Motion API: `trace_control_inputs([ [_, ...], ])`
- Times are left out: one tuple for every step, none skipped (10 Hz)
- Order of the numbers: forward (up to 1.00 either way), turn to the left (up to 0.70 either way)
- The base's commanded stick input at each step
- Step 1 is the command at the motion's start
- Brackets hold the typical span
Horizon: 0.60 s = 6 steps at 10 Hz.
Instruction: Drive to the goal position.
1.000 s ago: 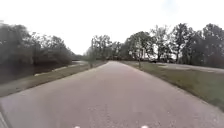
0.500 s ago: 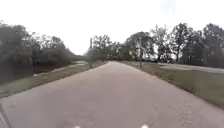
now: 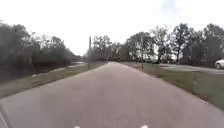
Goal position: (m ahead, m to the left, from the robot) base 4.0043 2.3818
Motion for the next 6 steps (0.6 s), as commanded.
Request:
trace_control_inputs([
  [0.70, 0.00],
  [0.70, 0.00],
  [0.70, 0.00],
  [0.70, 0.00],
  [0.70, 0.00],
  [0.70, 0.00],
])
